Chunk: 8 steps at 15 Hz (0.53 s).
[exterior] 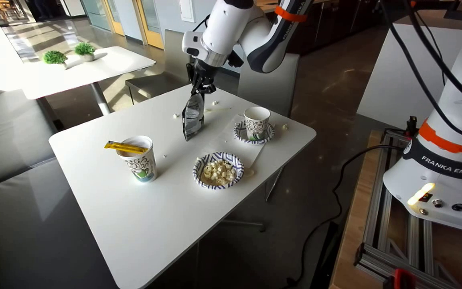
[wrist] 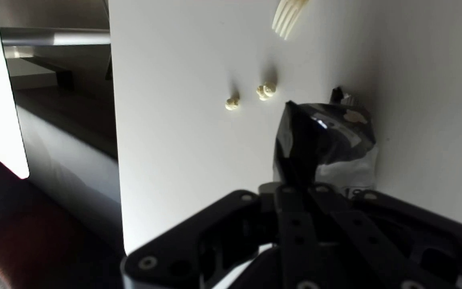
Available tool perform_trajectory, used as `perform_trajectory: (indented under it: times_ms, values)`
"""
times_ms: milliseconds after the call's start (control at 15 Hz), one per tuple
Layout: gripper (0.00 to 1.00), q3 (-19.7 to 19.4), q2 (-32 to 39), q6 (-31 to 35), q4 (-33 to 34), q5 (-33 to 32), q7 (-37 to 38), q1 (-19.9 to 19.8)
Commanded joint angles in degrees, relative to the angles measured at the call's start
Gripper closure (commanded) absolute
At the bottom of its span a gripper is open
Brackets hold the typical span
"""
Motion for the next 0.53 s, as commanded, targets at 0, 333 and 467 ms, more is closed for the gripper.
perform_trajectory:
  times_ms: [0, 333, 467]
  values:
    - [1.0, 0.7, 5.7, 3.6, 1.4, 0.8, -0.1, -1.3]
    - [1.0, 2.9, 8.8, 3.3, 1.3, 1.1, -1.0, -3.1]
    - [1.0, 3.9, 9.2, 2.9, 1.2, 1.1, -1.3, -3.9]
